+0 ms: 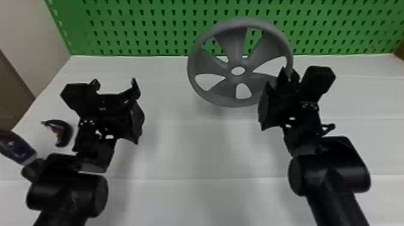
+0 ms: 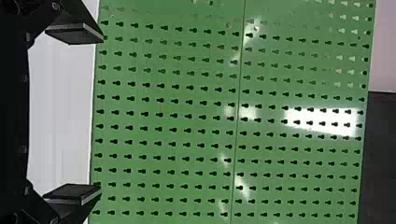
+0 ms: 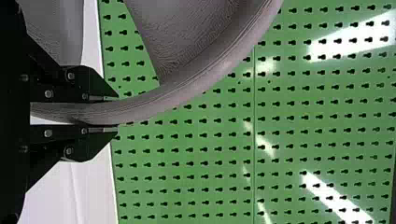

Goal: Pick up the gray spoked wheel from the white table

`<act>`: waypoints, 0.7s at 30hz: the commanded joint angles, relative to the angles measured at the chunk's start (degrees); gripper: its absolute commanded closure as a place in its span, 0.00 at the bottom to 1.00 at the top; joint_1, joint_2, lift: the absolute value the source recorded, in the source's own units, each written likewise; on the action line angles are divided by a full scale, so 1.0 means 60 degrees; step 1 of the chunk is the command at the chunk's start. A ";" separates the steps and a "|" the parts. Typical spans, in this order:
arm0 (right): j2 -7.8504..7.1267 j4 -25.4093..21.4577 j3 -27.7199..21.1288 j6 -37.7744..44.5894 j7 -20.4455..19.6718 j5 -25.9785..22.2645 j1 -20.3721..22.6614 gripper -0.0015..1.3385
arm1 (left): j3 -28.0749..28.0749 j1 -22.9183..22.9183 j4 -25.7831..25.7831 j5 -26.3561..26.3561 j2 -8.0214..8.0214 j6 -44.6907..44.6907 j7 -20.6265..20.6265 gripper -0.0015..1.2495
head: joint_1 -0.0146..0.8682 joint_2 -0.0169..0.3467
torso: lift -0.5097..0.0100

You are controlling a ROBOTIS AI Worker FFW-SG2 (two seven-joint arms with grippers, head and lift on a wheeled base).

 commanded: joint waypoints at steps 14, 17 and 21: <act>-0.0023 0.0024 0.0037 0.0219 0.0057 -0.0112 -0.0050 0.86 | 0.0213 0.0045 -0.0012 -0.0129 0.0000 -0.0001 -0.0165 0.12 | 0.93 0.17 | 0.79; -0.0066 0.0024 0.0022 0.0438 0.0320 -0.0126 -0.0108 0.86 | 0.0271 0.0060 -0.0027 -0.0129 0.0000 -0.0001 -0.0165 0.12 | 0.93 0.17 | 0.79; -0.0081 0.0024 0.0037 0.0482 0.0335 0.0020 -0.0108 0.86 | 0.0286 0.0060 -0.0041 -0.0114 -0.0014 -0.0001 -0.0165 0.12 | 0.93 0.17 | 0.79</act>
